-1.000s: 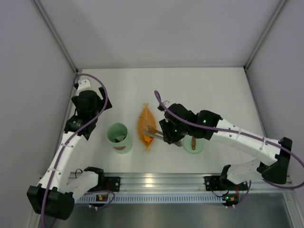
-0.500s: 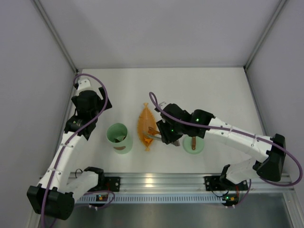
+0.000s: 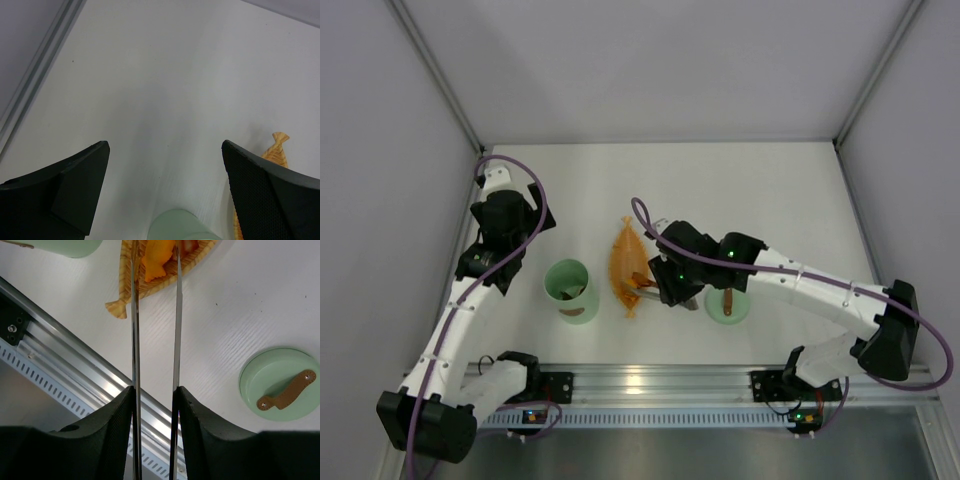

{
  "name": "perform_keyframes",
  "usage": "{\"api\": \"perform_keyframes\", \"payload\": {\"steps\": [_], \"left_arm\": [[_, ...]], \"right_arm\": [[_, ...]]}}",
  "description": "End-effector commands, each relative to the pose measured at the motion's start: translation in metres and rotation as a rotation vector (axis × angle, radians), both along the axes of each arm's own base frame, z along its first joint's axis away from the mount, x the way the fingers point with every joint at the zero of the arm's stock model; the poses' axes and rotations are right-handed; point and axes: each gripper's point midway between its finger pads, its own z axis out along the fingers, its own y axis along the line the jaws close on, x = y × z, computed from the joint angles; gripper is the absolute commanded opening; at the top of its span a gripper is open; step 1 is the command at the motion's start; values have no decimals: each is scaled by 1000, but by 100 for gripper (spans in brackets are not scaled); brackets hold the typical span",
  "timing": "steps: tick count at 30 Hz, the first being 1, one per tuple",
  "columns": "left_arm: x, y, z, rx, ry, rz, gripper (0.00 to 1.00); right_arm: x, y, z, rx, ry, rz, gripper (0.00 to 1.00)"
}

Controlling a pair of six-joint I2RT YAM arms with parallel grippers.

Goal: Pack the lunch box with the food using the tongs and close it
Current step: Pick up the fake food from the plate.

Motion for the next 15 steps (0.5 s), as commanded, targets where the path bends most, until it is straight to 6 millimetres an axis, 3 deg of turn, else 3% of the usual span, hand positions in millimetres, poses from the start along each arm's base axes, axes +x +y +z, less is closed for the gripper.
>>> {"api": "perform_keyframes", "payload": {"steps": [1,11,14,15], "left_arm": [[4,2,19,-11,-49,17,99],[4,3,19,-10,-51,16,99],[4,2,19,-12,-50,18,99],[3,3,20,-13,-52,18,99]], "right_arm": [[8,11,5,56,-22,6,39],[5,12,-2,38,-3,20,38],[5,12,-1,41,-4,19,34],[6,13,1,45,-8,18,29]]}}
